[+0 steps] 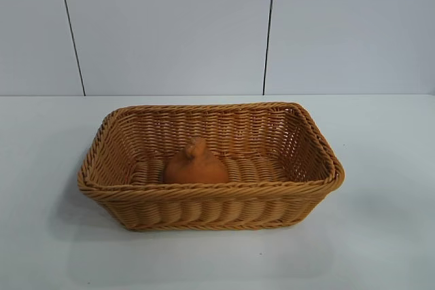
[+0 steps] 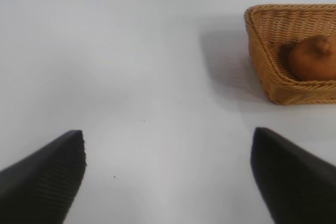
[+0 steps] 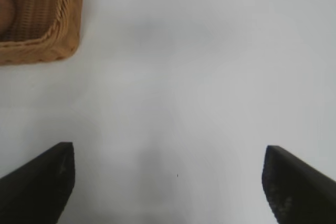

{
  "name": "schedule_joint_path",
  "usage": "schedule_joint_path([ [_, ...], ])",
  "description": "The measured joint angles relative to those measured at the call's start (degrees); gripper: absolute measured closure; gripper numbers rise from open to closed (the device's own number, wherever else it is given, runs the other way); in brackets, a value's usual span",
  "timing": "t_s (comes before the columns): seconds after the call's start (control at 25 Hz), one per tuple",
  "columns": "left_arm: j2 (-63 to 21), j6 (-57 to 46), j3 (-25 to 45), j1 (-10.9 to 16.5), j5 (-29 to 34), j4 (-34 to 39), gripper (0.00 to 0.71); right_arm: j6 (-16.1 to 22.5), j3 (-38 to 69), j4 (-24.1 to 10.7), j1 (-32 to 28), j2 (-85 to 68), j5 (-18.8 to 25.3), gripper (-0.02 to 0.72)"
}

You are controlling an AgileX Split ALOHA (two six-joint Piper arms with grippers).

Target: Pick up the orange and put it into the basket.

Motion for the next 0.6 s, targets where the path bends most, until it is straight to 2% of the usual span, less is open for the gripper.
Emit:
schedule_joint_path([
  [0.36, 0.00, 0.00, 0.00, 0.00, 0.00, 0.00, 0.098, 0.00, 0.00, 0.00, 0.00, -15.09, 0.00, 0.042],
  [0.6, 0.00, 0.00, 0.00, 0.00, 0.00, 0.00, 0.098, 0.00, 0.00, 0.00, 0.00, -17.07, 0.01, 0.042],
])
